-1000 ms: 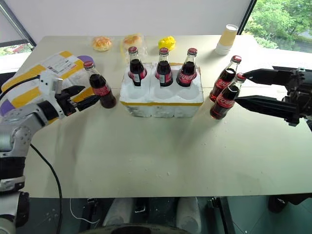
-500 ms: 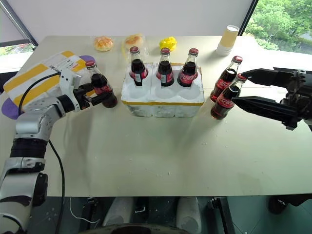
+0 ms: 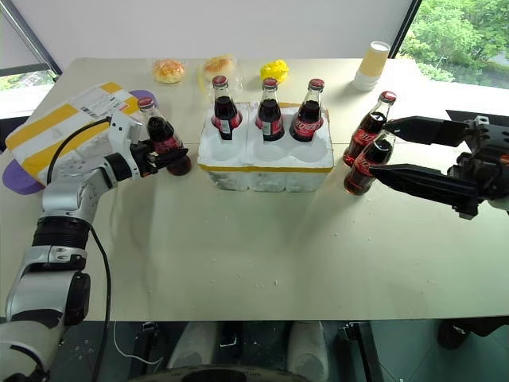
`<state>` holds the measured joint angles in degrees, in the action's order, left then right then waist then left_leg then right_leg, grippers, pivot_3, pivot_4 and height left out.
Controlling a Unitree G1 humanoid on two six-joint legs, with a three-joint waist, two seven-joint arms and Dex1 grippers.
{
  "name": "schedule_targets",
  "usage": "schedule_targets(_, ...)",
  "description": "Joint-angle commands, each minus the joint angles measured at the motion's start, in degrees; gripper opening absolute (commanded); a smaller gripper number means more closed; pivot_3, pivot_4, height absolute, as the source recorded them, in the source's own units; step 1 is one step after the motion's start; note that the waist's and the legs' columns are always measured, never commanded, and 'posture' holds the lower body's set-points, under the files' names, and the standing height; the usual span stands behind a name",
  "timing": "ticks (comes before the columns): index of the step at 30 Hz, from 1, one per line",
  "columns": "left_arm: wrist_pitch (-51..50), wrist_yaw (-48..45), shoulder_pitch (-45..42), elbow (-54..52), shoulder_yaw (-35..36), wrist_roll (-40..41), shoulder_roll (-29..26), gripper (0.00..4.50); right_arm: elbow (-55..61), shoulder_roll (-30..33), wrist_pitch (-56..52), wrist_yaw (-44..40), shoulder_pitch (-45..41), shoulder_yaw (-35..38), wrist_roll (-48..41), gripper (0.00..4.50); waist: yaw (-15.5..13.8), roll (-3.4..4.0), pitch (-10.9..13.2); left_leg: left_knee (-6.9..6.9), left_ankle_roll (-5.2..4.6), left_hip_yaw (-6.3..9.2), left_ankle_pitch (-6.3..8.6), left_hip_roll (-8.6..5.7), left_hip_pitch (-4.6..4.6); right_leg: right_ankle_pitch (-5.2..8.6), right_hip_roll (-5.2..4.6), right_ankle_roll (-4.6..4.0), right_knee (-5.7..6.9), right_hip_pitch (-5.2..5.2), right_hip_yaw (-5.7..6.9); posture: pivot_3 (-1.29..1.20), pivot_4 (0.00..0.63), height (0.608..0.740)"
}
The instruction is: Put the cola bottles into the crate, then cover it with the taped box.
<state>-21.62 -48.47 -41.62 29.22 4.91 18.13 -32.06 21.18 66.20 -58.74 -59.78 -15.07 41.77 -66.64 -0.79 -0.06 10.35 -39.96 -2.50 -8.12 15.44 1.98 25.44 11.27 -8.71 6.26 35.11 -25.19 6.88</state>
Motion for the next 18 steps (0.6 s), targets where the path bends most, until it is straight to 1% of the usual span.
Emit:
schedule_targets(1, -3.92, -3.03, -3.05, -5.82, 2.28, 3.20, -2.90, 2.79, 1.12, 0.55, 0.52, 0.84, -0.38, 0.70, -1.32, 4.50, 0.07, -0.05, 0.03, 0.00, 0.00, 0.00, 0.00, 0.00, 0.01, 0.00, 0.00, 0.00, 0.00, 0.00, 0.00, 0.00, 0.150, 0.740)
schedule_targets(7, -13.67, -11.14, -8.38, -13.15, 2.42, 8.86, -7.63, 2.79, 1.37, 0.71, 0.33, 1.52, -0.39, 0.62, -1.99, 4.50, -0.10, -0.35, 0.21, -0.04, 0.01, 0.04, -0.01, 0.02, 0.13, 0.00, 0.02, 0.00, 0.03, -0.08, 0.04, 0.00, 0.150, 0.740)
schedule_targets(10, -17.05, -14.88, -14.26, -13.84, 0.90, 10.15, -9.04, 2.79, 0.84, 1.11, -0.90, 1.80, -0.17, 0.75, -3.22, 4.50, -0.17, -0.39, 0.23, -0.09, -0.01, 0.08, 0.01, -0.01, 0.16, 0.00, 0.00, 0.00, 0.00, -0.03, 0.05, 0.00, 0.150, 0.740)
schedule_targets(14, -19.57, -17.83, -20.40, -13.26, -2.04, 10.23, -7.47, 2.79, 2.09, 0.94, -0.38, 2.33, 0.36, 0.70, -2.78, 4.50, -0.07, -0.38, 0.23, -0.10, -0.03, 0.07, 0.01, -0.09, 0.13, 0.01, 0.01, 0.02, 0.00, 0.00, 0.04, 0.00, 0.150, 0.740)
schedule_targets(18, -17.88, -19.89, -22.40, -12.56, -5.84, 8.56, -4.04, 2.79, 2.88, 0.24, -0.27, 3.74, 0.89, 1.02, -3.13, 4.50, 0.03, -0.37, 0.22, -0.09, -0.03, 0.07, 0.01, -0.11, 0.05, 0.03, 0.02, 0.05, 0.02, 0.05, 0.04, 0.00, 0.150, 0.740)
